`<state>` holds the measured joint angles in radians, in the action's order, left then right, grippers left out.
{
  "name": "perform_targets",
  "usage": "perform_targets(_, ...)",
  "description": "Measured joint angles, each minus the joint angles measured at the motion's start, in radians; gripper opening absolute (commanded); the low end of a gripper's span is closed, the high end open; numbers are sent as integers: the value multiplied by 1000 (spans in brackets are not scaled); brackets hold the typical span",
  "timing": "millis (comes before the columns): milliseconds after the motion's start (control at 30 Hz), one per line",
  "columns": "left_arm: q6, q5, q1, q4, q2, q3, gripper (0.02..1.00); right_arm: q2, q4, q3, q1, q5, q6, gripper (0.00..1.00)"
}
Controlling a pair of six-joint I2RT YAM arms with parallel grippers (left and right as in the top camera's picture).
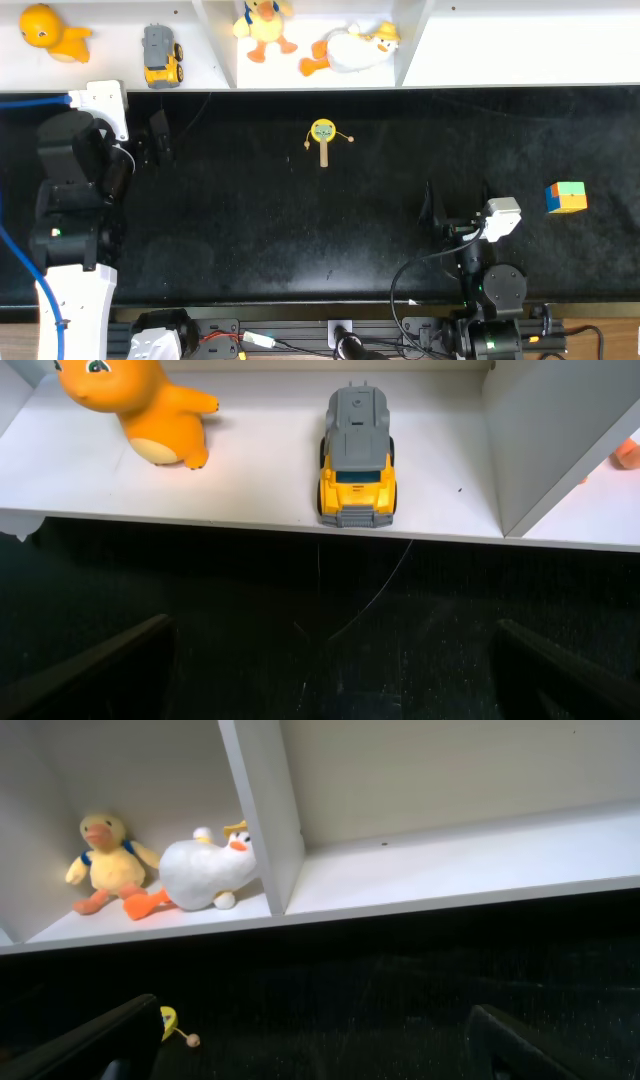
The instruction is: Store Toys
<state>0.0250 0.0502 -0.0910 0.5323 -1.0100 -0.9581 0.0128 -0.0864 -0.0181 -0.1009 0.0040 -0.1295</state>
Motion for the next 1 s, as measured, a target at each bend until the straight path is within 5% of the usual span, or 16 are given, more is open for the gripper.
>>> perform_targets(233, 0, 0, 0, -33, 140, 56, 998, 0, 0, 0, 0, 0, 0, 993)
perform_targets(533, 0, 27, -2, -251, 565, 453, 998, 0, 0, 0, 0, 0, 0, 993)
perform_targets(1000, -8, 34, -29, -306, 991, 843, 998, 0, 0, 0, 0, 0, 0, 996)
